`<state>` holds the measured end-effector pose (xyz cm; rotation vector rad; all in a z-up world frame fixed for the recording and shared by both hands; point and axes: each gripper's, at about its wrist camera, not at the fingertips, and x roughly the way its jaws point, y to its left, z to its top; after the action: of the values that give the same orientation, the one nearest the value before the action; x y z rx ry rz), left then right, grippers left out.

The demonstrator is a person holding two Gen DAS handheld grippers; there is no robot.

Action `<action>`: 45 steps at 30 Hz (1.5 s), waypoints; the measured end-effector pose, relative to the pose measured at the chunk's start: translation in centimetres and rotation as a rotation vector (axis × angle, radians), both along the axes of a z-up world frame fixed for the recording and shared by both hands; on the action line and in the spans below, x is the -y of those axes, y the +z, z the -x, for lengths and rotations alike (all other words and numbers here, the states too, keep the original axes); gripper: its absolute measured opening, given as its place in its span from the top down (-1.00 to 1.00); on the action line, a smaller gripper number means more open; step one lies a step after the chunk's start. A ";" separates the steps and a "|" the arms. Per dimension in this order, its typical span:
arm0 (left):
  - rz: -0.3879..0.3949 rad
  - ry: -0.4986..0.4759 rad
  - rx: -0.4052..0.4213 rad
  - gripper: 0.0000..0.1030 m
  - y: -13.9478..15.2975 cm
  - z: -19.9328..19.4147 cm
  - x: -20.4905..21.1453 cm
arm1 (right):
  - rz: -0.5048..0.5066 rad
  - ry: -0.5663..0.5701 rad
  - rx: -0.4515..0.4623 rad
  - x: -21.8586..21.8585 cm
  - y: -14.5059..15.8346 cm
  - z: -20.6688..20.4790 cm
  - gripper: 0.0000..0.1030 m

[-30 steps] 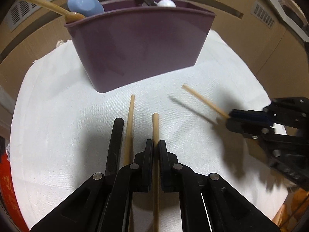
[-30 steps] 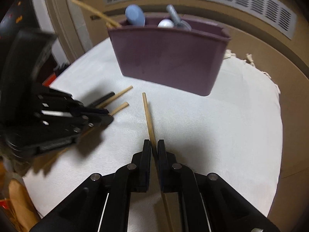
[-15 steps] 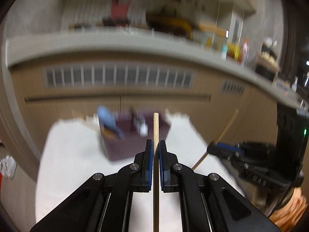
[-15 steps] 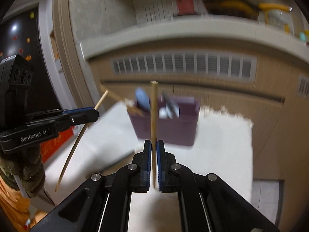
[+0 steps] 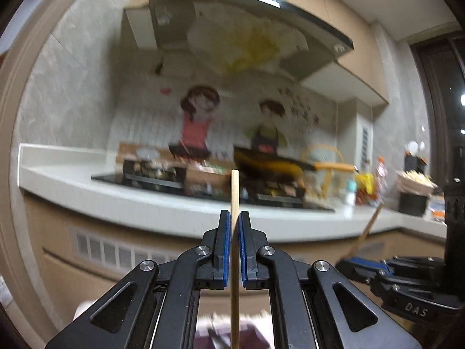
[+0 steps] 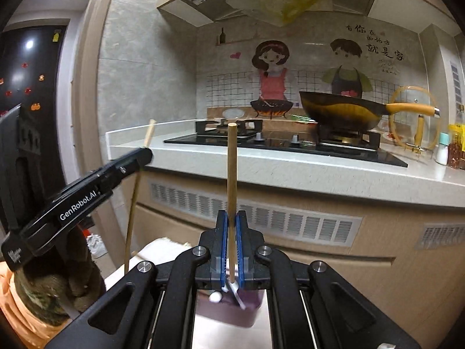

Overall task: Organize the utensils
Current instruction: 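Lift both chopsticks upright with both tools over the caddy, then open both tools to drop the chopsticks into the caddy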

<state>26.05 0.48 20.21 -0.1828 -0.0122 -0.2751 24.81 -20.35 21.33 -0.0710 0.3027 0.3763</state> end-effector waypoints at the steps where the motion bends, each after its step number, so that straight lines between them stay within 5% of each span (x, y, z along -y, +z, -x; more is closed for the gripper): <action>1: 0.006 0.012 0.016 0.89 -0.3 -1.0 0.1 | -0.001 0.002 -0.010 0.1 -0.2 -0.8 0.89; 9: 0.039 0.032 -0.054 0.89 -5.1 -8.6 0.8 | -0.018 0.009 -0.165 1.4 -6.0 -6.8 0.89; 19: 0.085 0.078 -0.312 0.89 -13.8 -14.6 0.8 | 0.005 0.049 -0.380 1.2 -15.0 -10.6 0.89; 27: 0.036 0.023 -0.422 0.83 -17.0 -11.7 1.0 | 0.039 0.094 -0.437 0.9 -17.4 -9.9 0.88; 31: 0.004 0.001 -0.502 0.39 -17.1 -9.4 0.2 | 0.068 0.087 -0.425 0.8 -17.1 -8.5 0.79; 36: -0.120 -0.038 -0.586 0.29 -17.7 -5.4 -0.6 | 0.103 0.055 -0.410 0.7 -16.8 -6.5 0.72; 39: -0.140 -0.055 -0.651 0.02 -18.6 -3.1 -2.1 | 0.123 0.043 -0.421 0.3 -17.1 -5.1 0.71; 45: -0.183 -0.007 -0.751 -0.01 -21.6 0.6 -5.3 | 0.162 0.044 -0.469 -2.0 -18.9 -2.3 0.45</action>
<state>25.45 5.81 -1.39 -0.0949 0.7560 -0.2000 27.07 -18.35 2.42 -0.1492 0.7965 0.4098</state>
